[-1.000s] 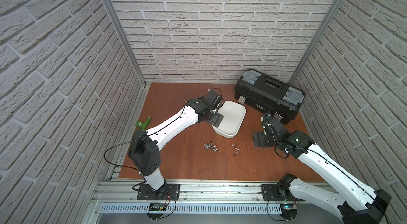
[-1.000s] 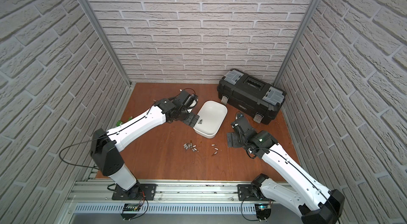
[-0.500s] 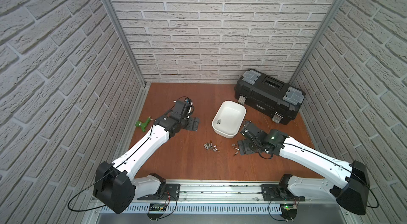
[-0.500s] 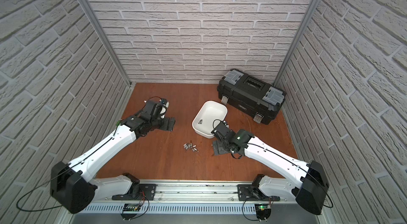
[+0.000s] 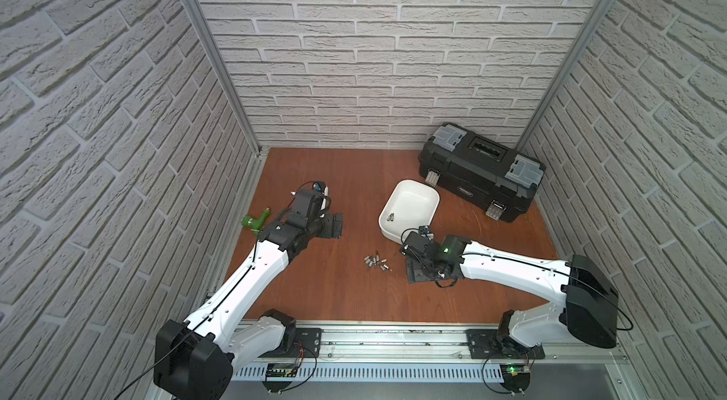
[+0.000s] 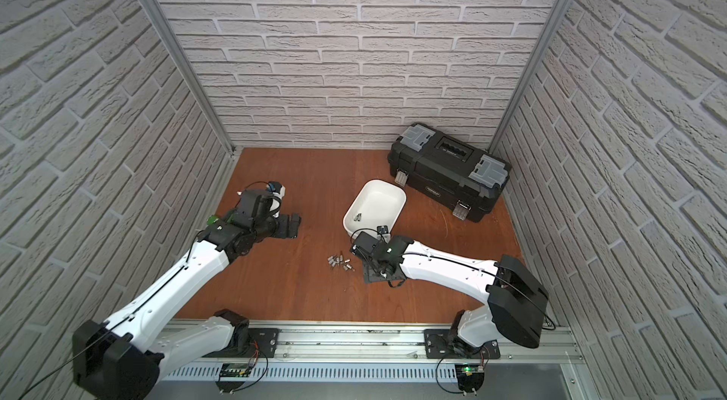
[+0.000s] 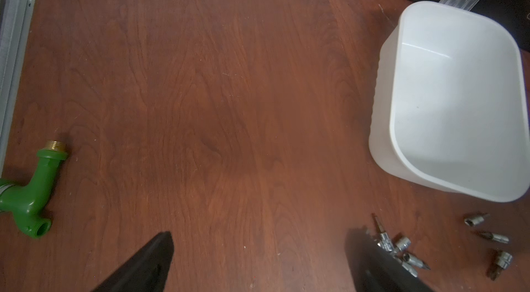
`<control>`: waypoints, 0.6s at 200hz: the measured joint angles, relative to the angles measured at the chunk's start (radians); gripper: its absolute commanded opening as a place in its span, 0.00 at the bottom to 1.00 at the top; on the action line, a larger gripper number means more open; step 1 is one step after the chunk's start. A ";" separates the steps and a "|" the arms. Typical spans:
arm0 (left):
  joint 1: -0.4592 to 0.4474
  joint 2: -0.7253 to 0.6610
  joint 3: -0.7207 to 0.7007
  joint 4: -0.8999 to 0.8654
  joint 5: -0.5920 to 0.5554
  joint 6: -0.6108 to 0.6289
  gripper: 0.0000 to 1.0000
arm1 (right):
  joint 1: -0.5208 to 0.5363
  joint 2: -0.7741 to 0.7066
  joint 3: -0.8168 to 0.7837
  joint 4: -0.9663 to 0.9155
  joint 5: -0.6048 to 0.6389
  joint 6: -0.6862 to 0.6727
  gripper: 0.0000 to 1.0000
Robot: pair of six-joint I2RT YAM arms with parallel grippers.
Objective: Put the bit on the desktop into the storage box
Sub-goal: Pick up the screwdriver bit from the center of the board.
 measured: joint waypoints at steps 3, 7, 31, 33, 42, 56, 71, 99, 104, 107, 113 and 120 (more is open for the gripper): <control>0.000 0.000 -0.001 0.000 0.000 0.000 0.98 | 0.000 0.006 0.001 0.002 0.001 0.005 0.80; 0.001 0.000 -0.003 0.000 0.000 0.000 0.98 | 0.000 0.018 0.001 0.004 0.001 0.006 0.80; 0.006 0.005 -0.005 0.002 -0.004 0.000 0.98 | 0.000 0.074 0.001 0.029 -0.004 0.025 0.72; 0.006 0.006 -0.005 0.002 -0.005 0.000 0.98 | 0.000 0.080 0.001 0.032 -0.005 0.025 0.71; 0.007 0.010 -0.005 0.003 -0.007 0.000 0.98 | 0.000 0.101 0.000 0.044 -0.012 0.031 0.69; 0.010 0.018 -0.005 0.006 -0.009 0.002 0.98 | 0.000 0.135 0.001 0.063 -0.020 0.039 0.64; 0.011 0.027 -0.005 0.007 -0.011 0.004 0.99 | 0.000 0.171 0.002 0.073 -0.026 0.044 0.58; 0.013 0.036 -0.005 0.006 -0.011 0.004 0.98 | -0.002 0.214 0.005 0.080 -0.033 0.056 0.56; 0.014 0.036 -0.005 0.006 -0.010 0.004 0.98 | -0.003 0.216 0.005 0.081 -0.033 0.058 0.56; 0.014 0.036 -0.005 0.006 -0.010 0.004 0.98 | -0.004 0.215 0.005 0.083 -0.034 0.058 0.56; 0.015 0.036 -0.005 0.006 -0.010 0.004 0.98 | -0.005 0.215 0.005 0.085 -0.034 0.061 0.56; 0.016 0.036 -0.005 0.006 -0.011 0.004 0.99 | -0.008 0.215 0.003 0.089 -0.036 0.063 0.56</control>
